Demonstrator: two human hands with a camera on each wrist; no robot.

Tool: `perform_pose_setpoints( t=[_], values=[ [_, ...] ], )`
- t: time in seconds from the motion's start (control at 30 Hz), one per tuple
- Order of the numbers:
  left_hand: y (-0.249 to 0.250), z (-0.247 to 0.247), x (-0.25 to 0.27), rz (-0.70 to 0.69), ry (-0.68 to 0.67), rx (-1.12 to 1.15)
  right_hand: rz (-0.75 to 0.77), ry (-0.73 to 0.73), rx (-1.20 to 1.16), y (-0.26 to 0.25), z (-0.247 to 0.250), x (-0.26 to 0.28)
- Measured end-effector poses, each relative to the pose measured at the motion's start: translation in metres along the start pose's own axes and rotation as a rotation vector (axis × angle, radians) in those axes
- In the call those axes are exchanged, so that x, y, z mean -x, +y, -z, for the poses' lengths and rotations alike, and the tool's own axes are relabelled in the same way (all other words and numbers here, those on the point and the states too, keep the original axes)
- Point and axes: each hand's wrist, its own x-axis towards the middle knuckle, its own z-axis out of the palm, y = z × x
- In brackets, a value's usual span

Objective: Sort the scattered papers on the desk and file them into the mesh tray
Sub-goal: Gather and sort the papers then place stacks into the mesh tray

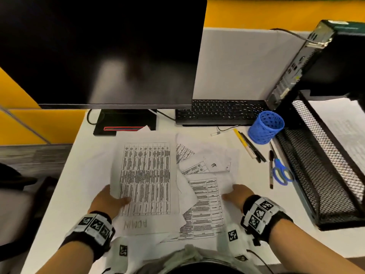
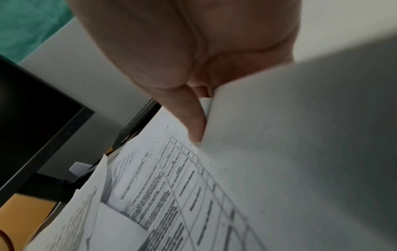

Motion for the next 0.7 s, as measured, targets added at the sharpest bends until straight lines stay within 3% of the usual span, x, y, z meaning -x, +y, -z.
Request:
perform_pose_setpoints(
  t=[0.07, 0.2, 0.27, 0.37, 0.47, 0.6, 0.7],
  values=[
    [-0.003, 0.001, 0.001, -0.036, 0.010, -0.096, 0.001, 0.039, 0.021, -0.001, 0.004, 0.002],
    [-0.012, 0.014, -0.002, -0.058, 0.254, -0.354, 0.027, 0.103, 0.093, 0.003, 0.015, 0.003],
    [-0.018, 0.023, -0.007, -0.043, 0.225, -0.343, 0.057, 0.114, 0.092, 0.008, 0.020, 0.005],
    [-0.029, 0.030, -0.022, 0.043, 0.213, -0.239, 0.094, 0.113, 0.077, 0.013, 0.029, 0.009],
    [-0.024, 0.039, -0.022, 0.104, 0.312, -0.020, 0.112, 0.170, 0.142, 0.015, 0.041, 0.015],
    [-0.019, 0.046, -0.023, 0.054, 0.290, 0.284, 0.125, 0.376, 0.129, 0.009, 0.070, 0.026],
    [-0.013, 0.044, -0.019, 0.017, 0.187, 0.302, 0.175, 0.544, 0.050, 0.004, 0.103, 0.042]
  ],
)
